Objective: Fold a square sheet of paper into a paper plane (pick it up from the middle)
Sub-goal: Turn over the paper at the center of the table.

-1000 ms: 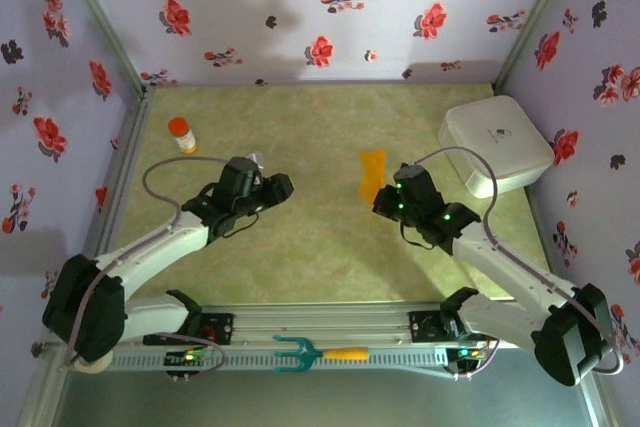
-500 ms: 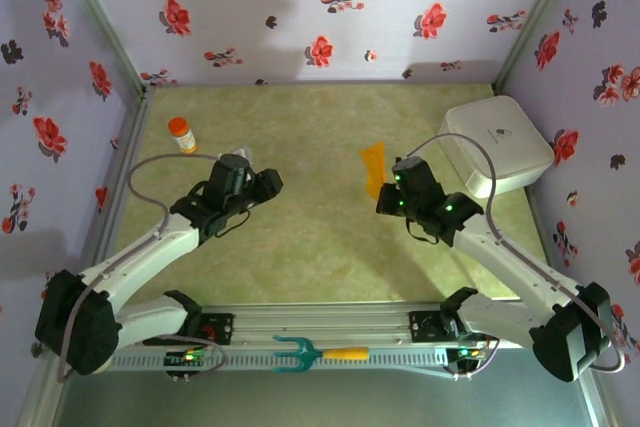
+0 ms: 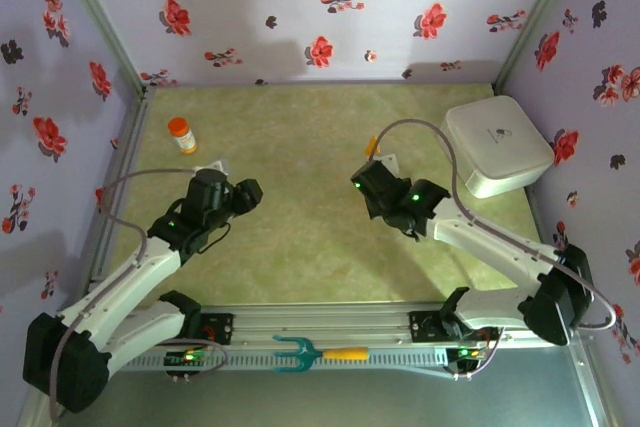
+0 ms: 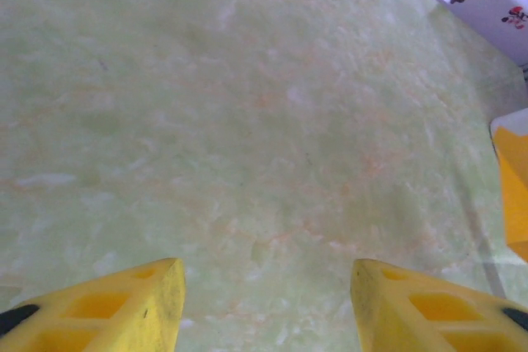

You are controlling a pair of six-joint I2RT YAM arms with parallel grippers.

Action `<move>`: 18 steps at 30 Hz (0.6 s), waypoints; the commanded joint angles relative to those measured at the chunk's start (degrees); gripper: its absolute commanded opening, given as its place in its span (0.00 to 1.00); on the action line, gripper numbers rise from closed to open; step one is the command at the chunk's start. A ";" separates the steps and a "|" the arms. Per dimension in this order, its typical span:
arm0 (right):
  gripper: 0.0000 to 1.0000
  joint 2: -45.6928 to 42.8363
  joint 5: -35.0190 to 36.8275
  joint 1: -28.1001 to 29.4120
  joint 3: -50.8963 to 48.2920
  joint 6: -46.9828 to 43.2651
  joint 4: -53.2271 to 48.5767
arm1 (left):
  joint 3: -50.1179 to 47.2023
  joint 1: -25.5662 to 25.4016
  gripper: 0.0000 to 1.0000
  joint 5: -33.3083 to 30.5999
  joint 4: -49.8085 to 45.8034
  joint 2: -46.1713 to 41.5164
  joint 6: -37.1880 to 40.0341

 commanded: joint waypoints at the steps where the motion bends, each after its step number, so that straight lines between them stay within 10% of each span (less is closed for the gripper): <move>1: 0.02 2.44 9.39 1.75 1.88 -4.26 -3.49 | -0.42 1.10 0.56 -0.91 -1.80 -0.96 -0.35; 18: 0.02 10.67 8.22 7.47 -2.47 -12.47 3.22 | 1.19 4.54 0.56 0.22 -5.32 -0.72 -5.22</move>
